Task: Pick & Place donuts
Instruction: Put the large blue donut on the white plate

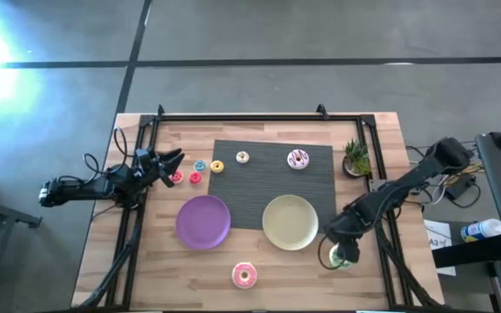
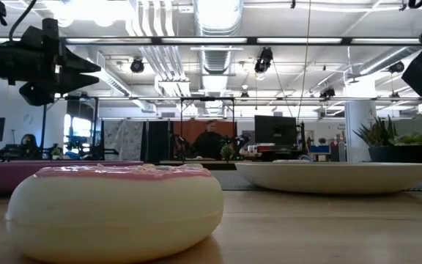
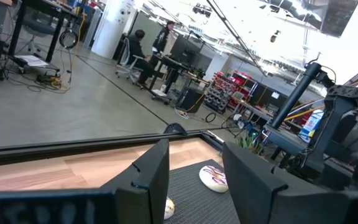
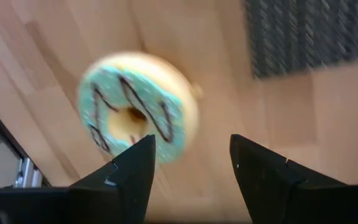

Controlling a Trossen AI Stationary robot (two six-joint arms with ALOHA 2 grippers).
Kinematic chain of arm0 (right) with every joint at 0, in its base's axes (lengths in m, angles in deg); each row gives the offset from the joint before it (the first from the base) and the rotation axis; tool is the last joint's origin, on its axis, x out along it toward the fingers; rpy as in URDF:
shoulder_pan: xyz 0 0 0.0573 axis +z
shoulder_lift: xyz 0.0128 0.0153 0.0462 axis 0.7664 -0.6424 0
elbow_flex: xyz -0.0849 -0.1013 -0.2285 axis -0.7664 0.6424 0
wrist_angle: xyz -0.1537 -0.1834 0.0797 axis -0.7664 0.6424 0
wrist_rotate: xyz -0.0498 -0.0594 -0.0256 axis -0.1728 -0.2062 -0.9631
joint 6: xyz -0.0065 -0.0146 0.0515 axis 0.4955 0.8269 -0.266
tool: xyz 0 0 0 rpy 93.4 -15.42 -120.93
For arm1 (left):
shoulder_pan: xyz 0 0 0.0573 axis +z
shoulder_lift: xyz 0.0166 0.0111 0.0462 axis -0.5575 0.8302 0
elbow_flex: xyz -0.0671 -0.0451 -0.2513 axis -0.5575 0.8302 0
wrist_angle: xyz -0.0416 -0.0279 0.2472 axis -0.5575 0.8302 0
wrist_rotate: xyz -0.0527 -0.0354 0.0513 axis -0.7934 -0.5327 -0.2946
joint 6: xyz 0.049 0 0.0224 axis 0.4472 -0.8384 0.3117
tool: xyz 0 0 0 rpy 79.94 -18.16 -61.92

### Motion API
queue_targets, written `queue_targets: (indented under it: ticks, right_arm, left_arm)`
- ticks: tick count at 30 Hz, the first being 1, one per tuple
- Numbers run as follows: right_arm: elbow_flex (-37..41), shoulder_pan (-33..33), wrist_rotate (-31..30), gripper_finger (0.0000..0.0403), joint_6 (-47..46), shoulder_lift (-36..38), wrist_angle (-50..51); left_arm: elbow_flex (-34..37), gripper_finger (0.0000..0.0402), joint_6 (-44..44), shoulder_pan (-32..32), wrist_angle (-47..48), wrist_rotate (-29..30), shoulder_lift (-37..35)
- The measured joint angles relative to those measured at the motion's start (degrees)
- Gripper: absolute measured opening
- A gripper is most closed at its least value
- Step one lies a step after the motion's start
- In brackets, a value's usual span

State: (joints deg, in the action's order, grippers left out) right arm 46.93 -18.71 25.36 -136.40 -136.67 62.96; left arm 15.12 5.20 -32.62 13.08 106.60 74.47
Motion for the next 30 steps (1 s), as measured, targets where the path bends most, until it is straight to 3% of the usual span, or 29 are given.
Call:
queue_targets:
  ticks: [8,13,30]
  right_arm:
    - [0.00,2.57,-1.62,0.0266,2.96,-4.42,-2.30]
    - [0.00,2.85,-3.55,0.0282,3.73,-4.81,-2.73]
    - [4.08,2.85,-2.99,0.0220,4.21,-4.77,-8.70]
  left_arm:
    - [-0.02,0.0124,0.00,0.00,0.01,0.02,-0.01]
    - [-0.01,0.0124,0.00,-0.02,0.01,0.02,-0.01]
    - [-0.02,0.0124,-0.01,-0.01,0.00,0.01,-0.01]
